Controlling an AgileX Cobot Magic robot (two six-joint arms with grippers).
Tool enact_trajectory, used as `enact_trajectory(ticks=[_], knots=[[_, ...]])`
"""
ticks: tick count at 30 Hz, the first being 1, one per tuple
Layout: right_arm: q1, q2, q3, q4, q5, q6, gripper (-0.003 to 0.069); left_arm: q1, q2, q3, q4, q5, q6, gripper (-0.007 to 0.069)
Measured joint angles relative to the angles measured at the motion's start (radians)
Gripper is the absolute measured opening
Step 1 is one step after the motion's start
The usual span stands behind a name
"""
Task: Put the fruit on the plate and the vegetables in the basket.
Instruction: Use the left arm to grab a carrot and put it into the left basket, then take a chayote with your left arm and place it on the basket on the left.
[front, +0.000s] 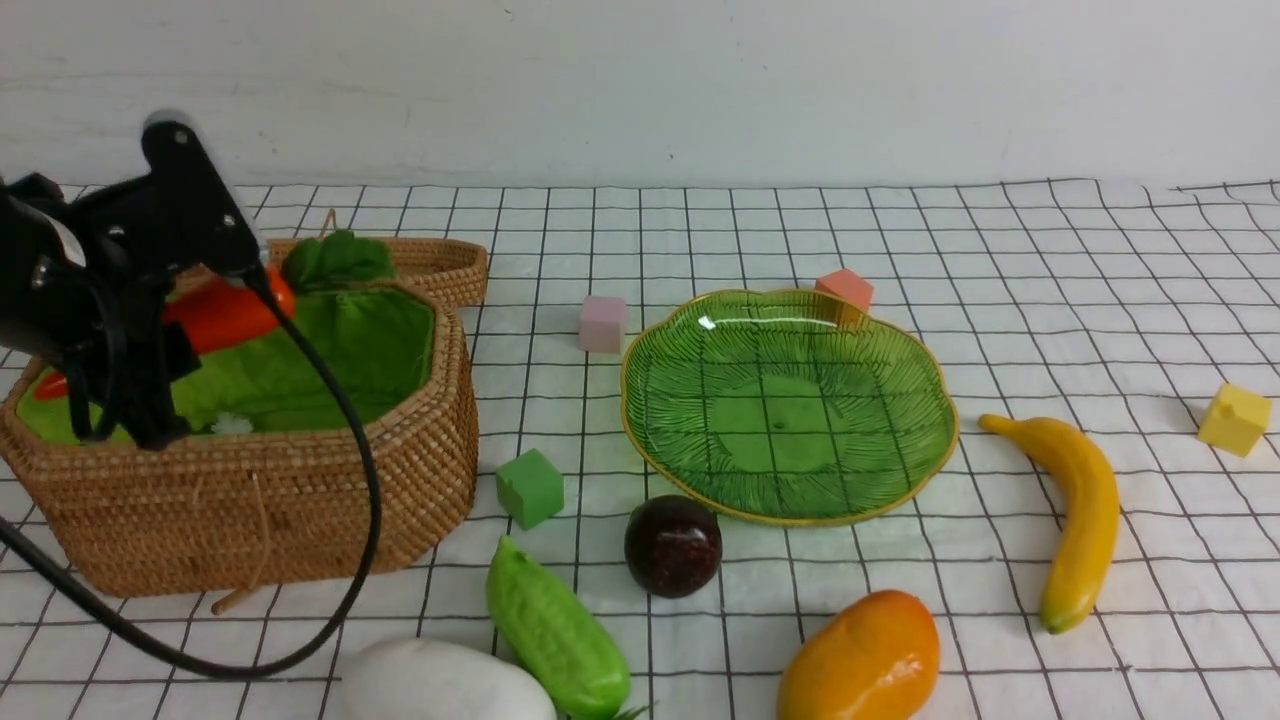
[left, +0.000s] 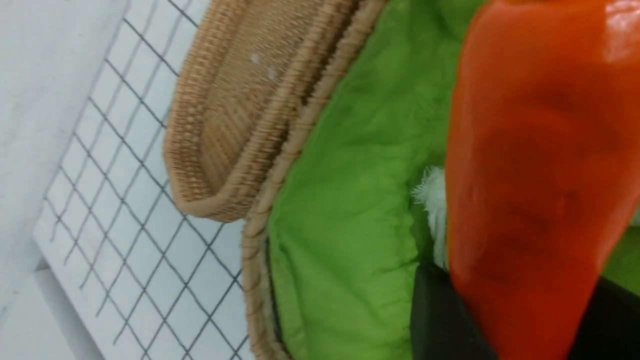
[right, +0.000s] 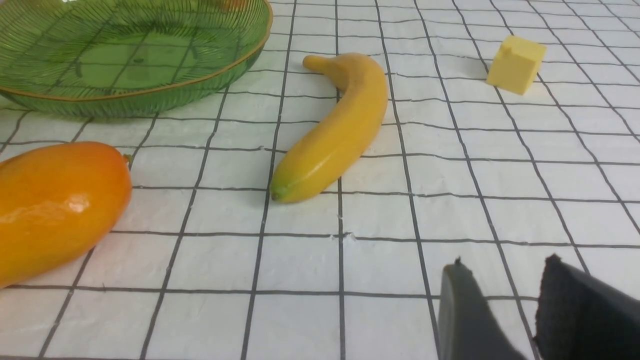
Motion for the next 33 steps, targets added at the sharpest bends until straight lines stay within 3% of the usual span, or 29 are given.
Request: enact_trajectory(ticks=[5, 7, 8, 10, 11, 13, 17, 20, 23, 27, 32, 33], knots=[[0.000, 0.000, 0.000, 0.000, 0.000, 0.000, 0.0242, 0.000, 0.022, 0.000, -0.001, -0.010, -0.024, 0.0330], [0.000, 0.000, 0.000, 0.000, 0.000, 0.000, 0.0242, 0.000, 0.018, 0.000, -0.002, -0.008, -0.041, 0.0409], [0.000, 0.000, 0.000, 0.000, 0.000, 0.000, 0.0242, 0.000, 0.009, 0.000, -0.002, 0.009, -0.058, 0.0501], [0.000, 0.000, 0.000, 0.000, 0.000, 0.000, 0.0242, 0.000, -0.003, 0.000, -0.002, 0.036, -0.068, 0.0549], [0.000, 0.000, 0.000, 0.000, 0.000, 0.000, 0.0242, 0.000, -0.029, 0.000, -0.005, 0.081, -0.074, 0.0619], [0.000, 0.000, 0.000, 0.000, 0.000, 0.000, 0.0242, 0.000, -0.073, 0.000, -0.027, 0.150, -0.086, 0.0656], [0.000, 0.000, 0.000, 0.000, 0.000, 0.000, 0.0242, 0.000, -0.170, 0.000, -0.168, 0.262, -0.138, 0.0659], [0.000, 0.000, 0.000, 0.000, 0.000, 0.000, 0.0242, 0.000, -0.259, 0.000, -0.491, 0.386, -0.275, 0.0612], [0.000, 0.000, 0.000, 0.000, 0.000, 0.000, 0.0242, -0.007, -0.269, 0.000, -0.723, 0.488, -0.442, 0.0573], [0.000, 0.000, 0.000, 0.000, 0.000, 0.000, 0.0242, -0.099, -0.213, 0.000, -0.777, 0.570, -0.560, 0.0556], [0.000, 0.000, 0.000, 0.000, 0.000, 0.000, 0.0242, -0.281, -0.115, -0.005, -0.675, 0.525, -0.735, 0.0554], [0.000, 0.000, 0.000, 0.000, 0.000, 0.000, 0.0242, -0.338, -0.075, -0.019, -0.620, 0.496, -0.840, 0.0554]])
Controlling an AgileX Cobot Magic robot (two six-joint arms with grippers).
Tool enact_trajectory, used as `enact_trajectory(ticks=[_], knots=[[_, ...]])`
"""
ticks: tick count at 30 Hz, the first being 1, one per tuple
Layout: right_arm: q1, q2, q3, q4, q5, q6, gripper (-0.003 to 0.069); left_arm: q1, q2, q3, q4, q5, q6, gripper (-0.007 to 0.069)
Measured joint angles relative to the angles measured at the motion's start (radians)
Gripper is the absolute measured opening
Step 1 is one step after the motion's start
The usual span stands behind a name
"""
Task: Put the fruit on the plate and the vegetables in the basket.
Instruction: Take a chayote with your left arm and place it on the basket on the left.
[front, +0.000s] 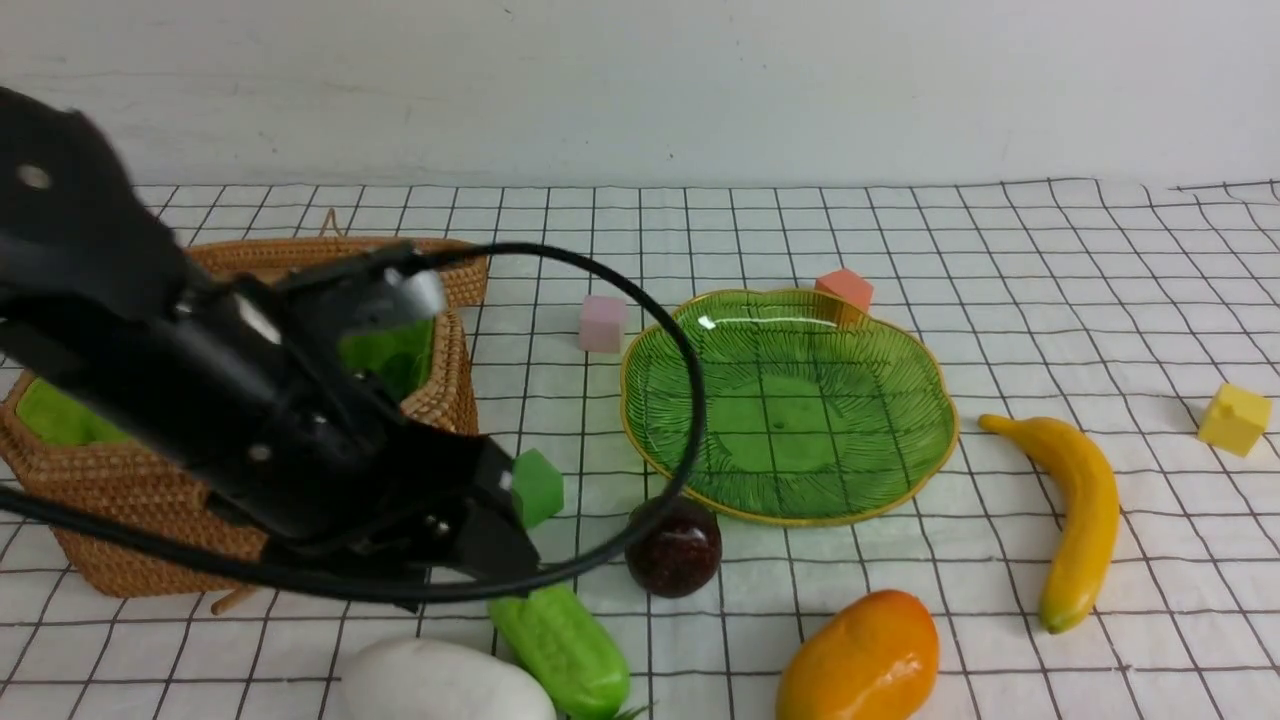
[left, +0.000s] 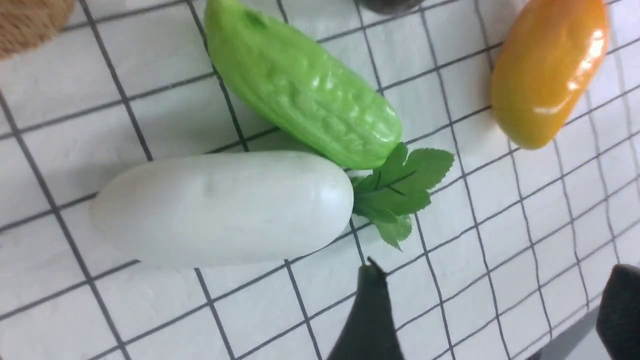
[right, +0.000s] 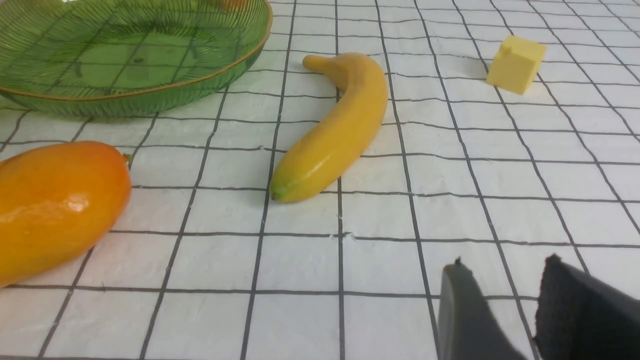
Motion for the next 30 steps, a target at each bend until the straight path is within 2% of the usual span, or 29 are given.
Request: enact_trajectory(ticks=[5, 7, 10, 24, 30], knots=[[0.000, 0.000, 0.000, 0.000, 0.000, 0.000, 0.0242, -0.120, 0.172, -0.120, 0.189, -0.036, -0.347, 0.0554], [0.000, 0.000, 0.000, 0.000, 0.000, 0.000, 0.0242, -0.132, 0.235, -0.177, 0.240, -0.035, -0.434, 0.0554], [0.000, 0.000, 0.000, 0.000, 0.000, 0.000, 0.0242, -0.134, 0.333, -0.246, 0.283, -0.019, -0.500, 0.0554], [0.000, 0.000, 0.000, 0.000, 0.000, 0.000, 0.0242, -0.134, 0.535, -0.310, 0.314, 0.027, -0.523, 0.0550], [0.000, 0.000, 0.000, 0.000, 0.000, 0.000, 0.0242, -0.134, 0.542, -0.312, 0.314, 0.017, -0.523, 0.0514]])
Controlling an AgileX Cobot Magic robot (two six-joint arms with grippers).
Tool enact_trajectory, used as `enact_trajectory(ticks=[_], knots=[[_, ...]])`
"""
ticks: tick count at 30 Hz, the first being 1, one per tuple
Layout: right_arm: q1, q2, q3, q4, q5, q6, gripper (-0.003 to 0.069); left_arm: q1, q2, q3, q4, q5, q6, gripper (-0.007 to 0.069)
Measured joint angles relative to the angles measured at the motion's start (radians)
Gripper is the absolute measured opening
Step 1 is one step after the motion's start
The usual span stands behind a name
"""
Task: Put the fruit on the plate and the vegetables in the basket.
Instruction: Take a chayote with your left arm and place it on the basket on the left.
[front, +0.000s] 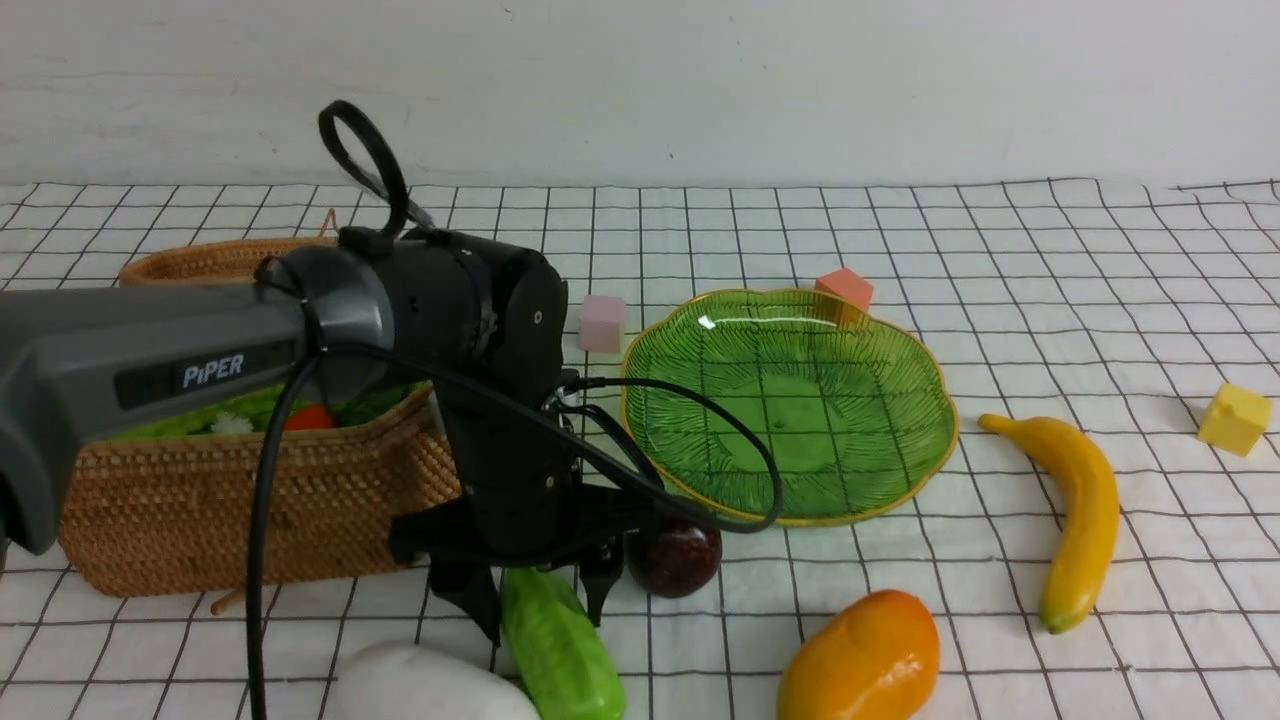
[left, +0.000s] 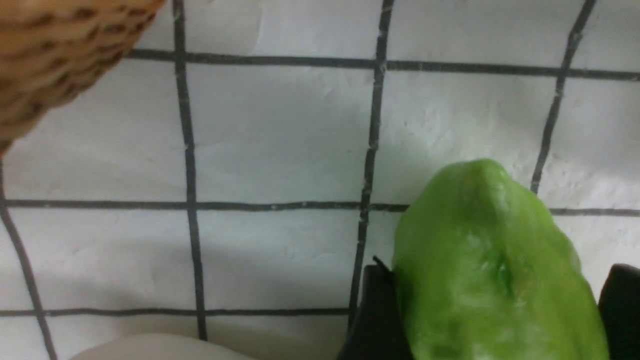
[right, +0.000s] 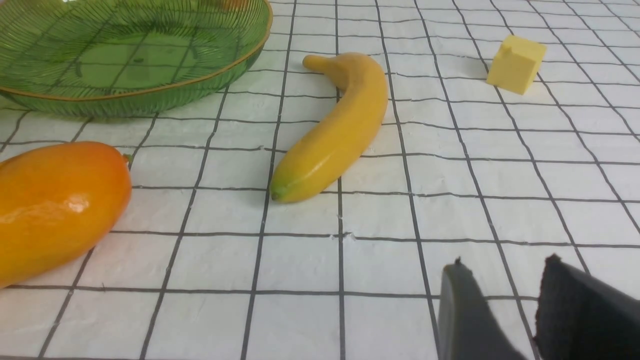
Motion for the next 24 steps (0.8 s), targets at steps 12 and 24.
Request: enact_trajectory(ticks=[12, 24], knots=[[0.000, 0.000, 0.000, 0.000, 0.000, 0.000, 0.0242, 0.000, -0.041, -0.068, 0.002, 0.035, 0.011, 0.0462], [0.000, 0.000, 0.000, 0.000, 0.000, 0.000, 0.0242, 0.092, -0.258, -0.377, 0.239, 0.204, -0.020, 0.0462]])
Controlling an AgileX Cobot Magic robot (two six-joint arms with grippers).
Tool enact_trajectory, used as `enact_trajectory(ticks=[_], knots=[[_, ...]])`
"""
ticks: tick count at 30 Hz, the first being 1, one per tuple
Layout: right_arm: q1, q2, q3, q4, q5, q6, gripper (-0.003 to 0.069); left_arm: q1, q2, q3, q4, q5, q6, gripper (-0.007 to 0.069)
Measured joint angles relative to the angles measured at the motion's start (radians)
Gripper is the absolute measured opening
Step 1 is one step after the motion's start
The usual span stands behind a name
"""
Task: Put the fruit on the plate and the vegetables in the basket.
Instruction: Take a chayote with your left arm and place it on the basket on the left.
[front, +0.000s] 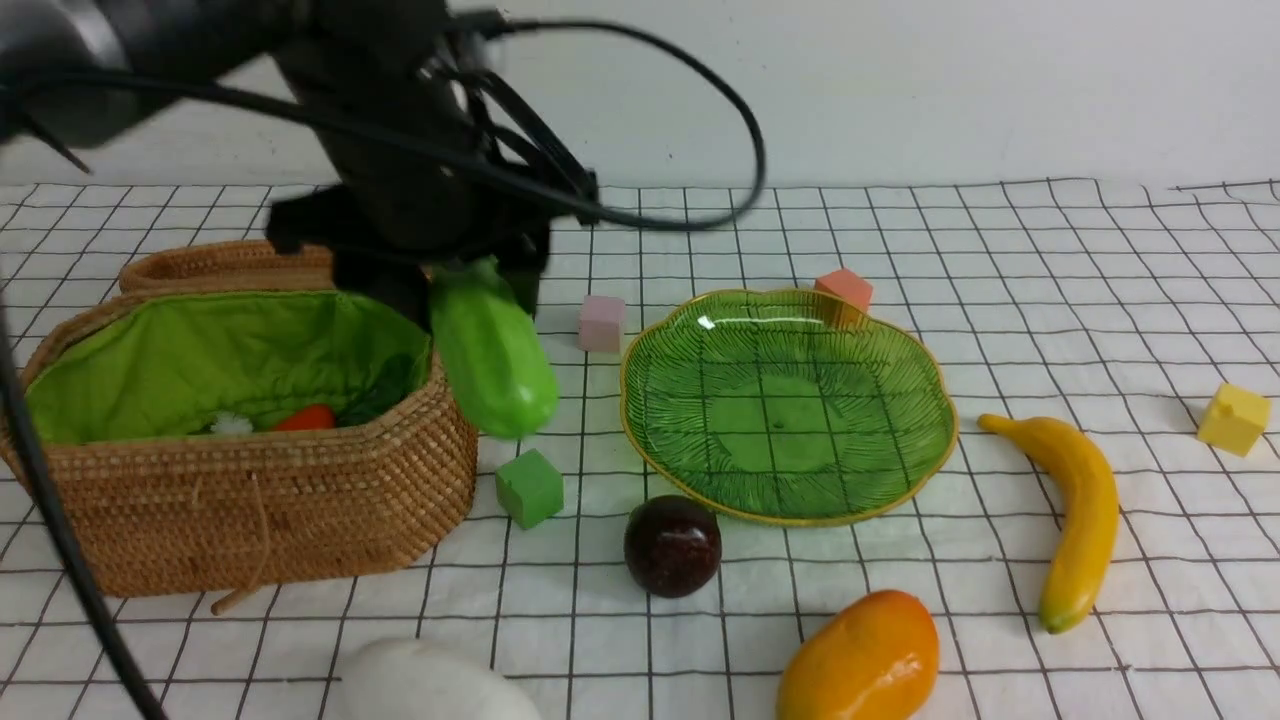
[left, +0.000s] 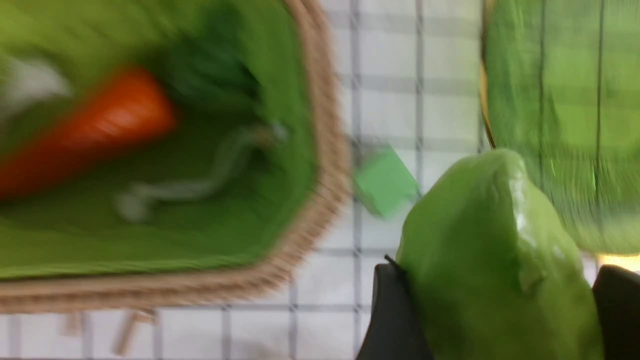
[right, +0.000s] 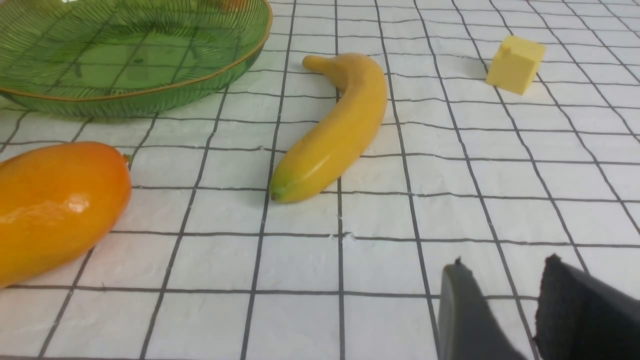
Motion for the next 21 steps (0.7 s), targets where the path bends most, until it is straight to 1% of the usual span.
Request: enact_trajectory(ticks=[2, 3, 6, 8, 10, 14, 21], knots=[[0.000, 0.000, 0.000, 0.000, 0.000, 0.000, 0.0242, 0.074, -0.023, -0.009, 0.018, 0.003, -0.022, 0.0462], [0.000, 0.000, 0.000, 0.000, 0.000, 0.000, 0.0242, 0.129, -0.031, -0.010, 0.023, 0.009, -0.041, 0.0462], [0.000, 0.000, 0.000, 0.000, 0.000, 0.000, 0.0242, 0.250, -0.024, -0.010, 0.033, 0.018, -0.134, 0.0462], [0.000, 0.000, 0.000, 0.000, 0.000, 0.000, 0.0242, 0.290, -0.013, -0.006, 0.038, 0.018, -0.165, 0.0462], [0.000, 0.000, 0.000, 0.000, 0.000, 0.000, 0.0242, 0.340, 0.026, -0.001, 0.043, 0.018, -0.237, 0.0461], [0.000, 0.000, 0.000, 0.000, 0.000, 0.000, 0.0242, 0.349, 0.088, -0.001, 0.033, 0.018, -0.277, 0.0461], [0.000, 0.000, 0.000, 0.000, 0.000, 0.000, 0.0242, 0.349, 0.154, 0.002, 0.003, 0.016, -0.278, 0.0460]])
